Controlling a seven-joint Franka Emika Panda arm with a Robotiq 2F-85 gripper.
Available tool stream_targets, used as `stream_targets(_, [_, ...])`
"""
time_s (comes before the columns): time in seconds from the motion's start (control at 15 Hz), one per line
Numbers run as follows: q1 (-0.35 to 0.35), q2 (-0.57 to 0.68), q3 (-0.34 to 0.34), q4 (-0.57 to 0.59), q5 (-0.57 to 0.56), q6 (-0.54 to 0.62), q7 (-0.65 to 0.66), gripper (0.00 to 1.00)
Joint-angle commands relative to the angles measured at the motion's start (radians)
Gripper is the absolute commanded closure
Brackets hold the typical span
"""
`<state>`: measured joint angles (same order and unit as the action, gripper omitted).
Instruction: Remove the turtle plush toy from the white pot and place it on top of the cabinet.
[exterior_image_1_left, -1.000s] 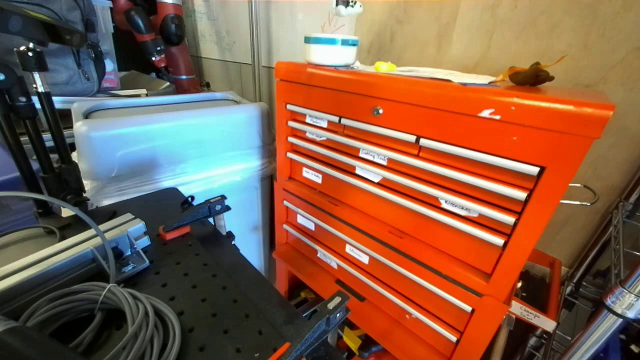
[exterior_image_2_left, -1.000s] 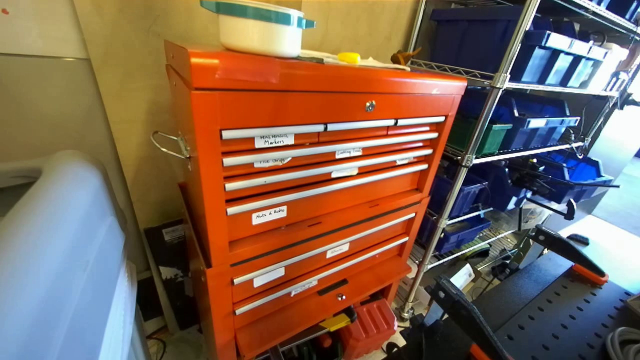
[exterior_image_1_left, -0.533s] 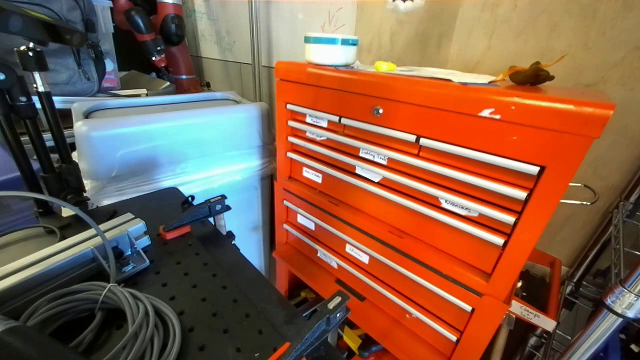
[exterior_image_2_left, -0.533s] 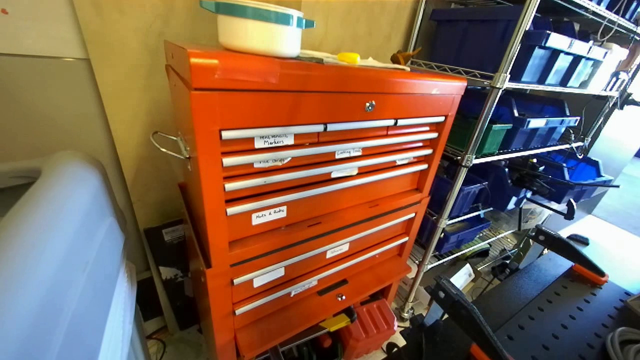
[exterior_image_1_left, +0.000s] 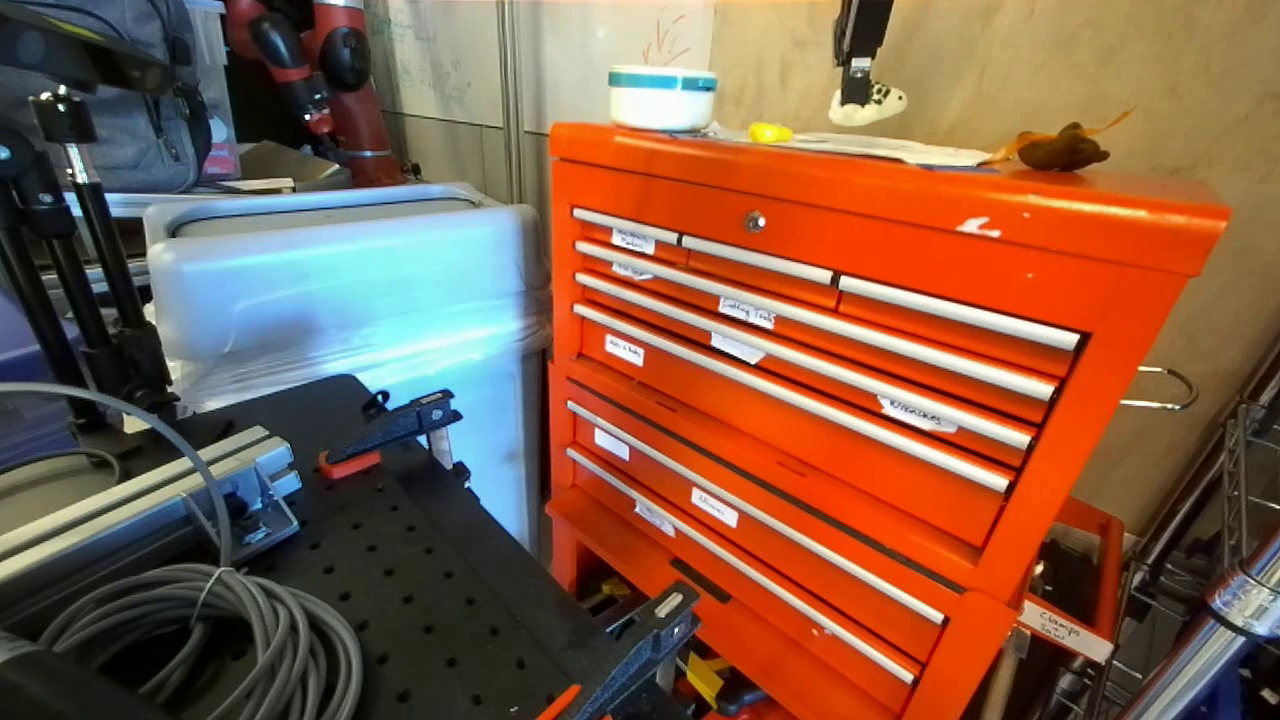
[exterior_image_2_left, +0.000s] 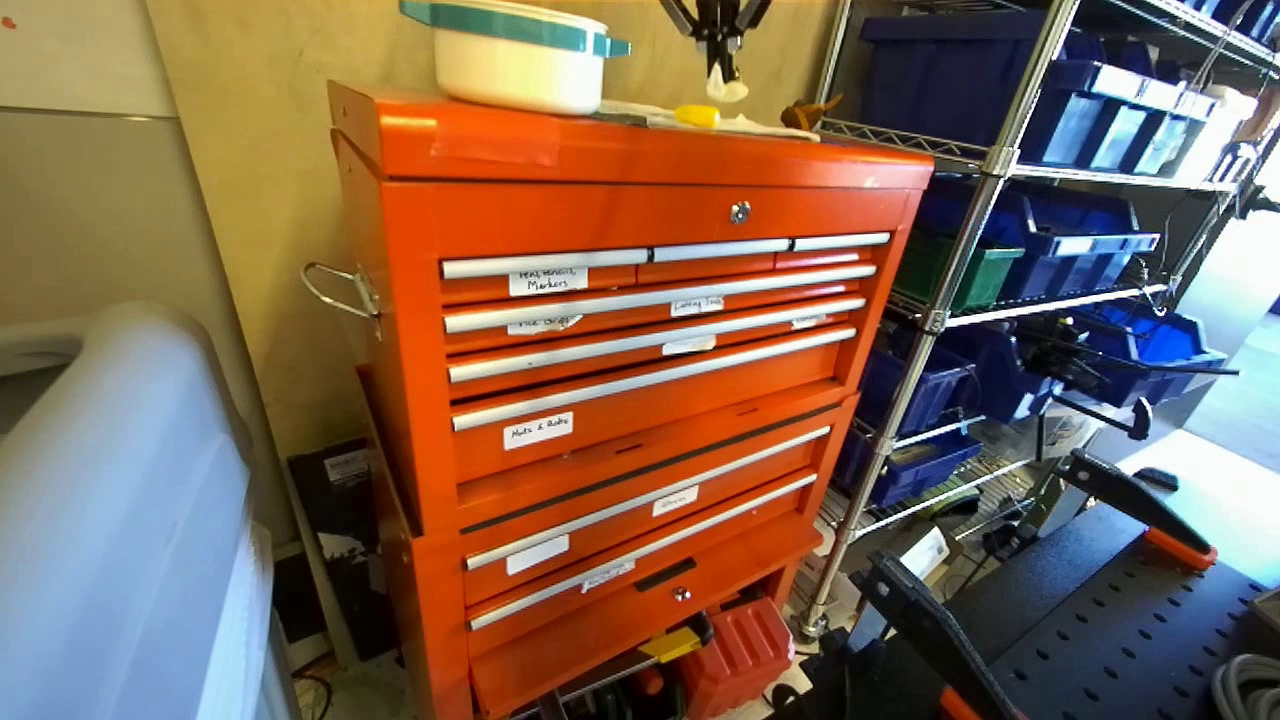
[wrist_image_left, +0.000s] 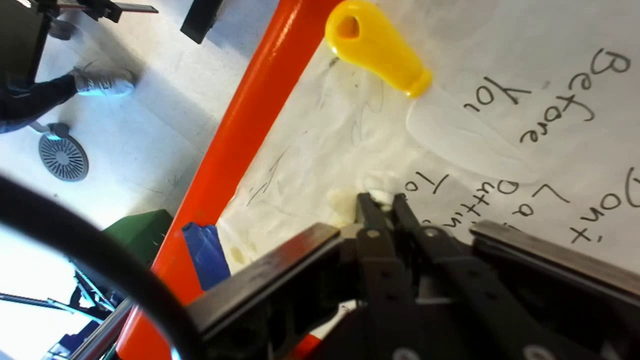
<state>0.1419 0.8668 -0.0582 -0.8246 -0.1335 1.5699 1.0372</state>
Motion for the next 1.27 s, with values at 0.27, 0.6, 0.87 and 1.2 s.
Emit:
stream_targets(0.27, [-0.004,0.028,-0.039,-0.022,-0.052,-0.072,-0.001,0.89])
stream_targets(0.6, [-0.009,0.016,-0.038,0.049,-0.051,-0.199,-0.115,0.48])
stream_targets(0.87, [-0.006,-0.037,-0.032,0.123,-0.056,-0.264,-0.245,0.21])
stream_targets(1.2, [-0.004,-0.063,-0.039,0.122,-0.042,-0.267,-0.272,0.12])
